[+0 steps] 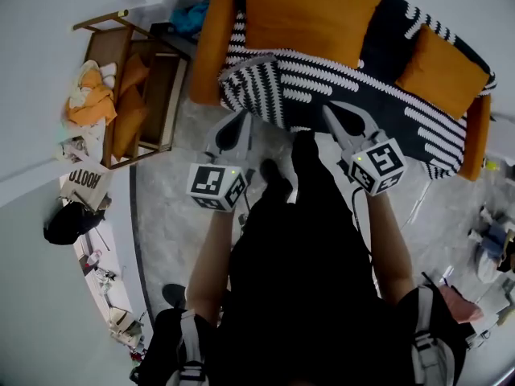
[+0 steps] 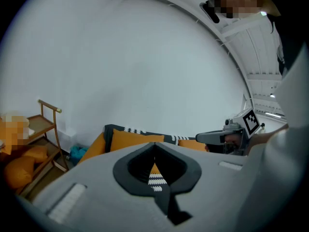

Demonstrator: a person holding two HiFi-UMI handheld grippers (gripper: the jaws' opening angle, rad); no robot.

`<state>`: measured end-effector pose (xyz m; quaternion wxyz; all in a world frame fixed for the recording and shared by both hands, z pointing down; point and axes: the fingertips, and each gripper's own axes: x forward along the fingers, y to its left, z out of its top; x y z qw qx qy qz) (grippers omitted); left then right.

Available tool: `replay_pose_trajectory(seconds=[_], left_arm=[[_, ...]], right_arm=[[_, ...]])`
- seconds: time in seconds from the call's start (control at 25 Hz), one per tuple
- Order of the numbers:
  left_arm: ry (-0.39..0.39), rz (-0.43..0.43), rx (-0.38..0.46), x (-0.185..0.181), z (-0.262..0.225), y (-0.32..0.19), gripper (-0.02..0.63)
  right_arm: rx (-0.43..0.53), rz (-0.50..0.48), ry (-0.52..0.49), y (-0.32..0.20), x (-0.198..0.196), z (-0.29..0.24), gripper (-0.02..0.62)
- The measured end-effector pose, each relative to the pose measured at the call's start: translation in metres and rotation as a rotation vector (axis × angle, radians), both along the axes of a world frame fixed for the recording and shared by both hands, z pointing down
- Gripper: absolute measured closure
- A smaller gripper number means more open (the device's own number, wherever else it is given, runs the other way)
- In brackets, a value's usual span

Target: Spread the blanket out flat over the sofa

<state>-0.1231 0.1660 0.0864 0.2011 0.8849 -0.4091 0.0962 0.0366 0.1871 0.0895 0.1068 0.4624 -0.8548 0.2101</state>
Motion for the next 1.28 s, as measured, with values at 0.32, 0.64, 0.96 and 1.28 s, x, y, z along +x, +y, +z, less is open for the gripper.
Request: replay_pose_trajectory(seconds=[0.32, 0.64, 0.96, 1.28], left_arm=[[-0.059, -0.061, -0.075, 0.057, 0.060, -0.061, 0.595], [-0.166, -0.121, -0.127, 0.102, 0.155, -0.117, 0.592], [-0.235, -0.146, -0.186, 0.115, 0.256, -0.166, 0.591], [-0.275, -0.109, -0.264, 0.118, 0.352, -0.183, 0.538]], right_arm=[[-0.076, -0.140, -0.070, -0.078, 0.023, 0.054, 0.592], [-0.148, -0.263, -0.052, -0.130, 0.050, 0.139, 0.592], [-0.199, -0.291, -0.040, -0.157, 0.055, 0.220, 0.592], [-0.238, -0.264, -0.014, -0.166, 0.057, 0.266, 0.592]])
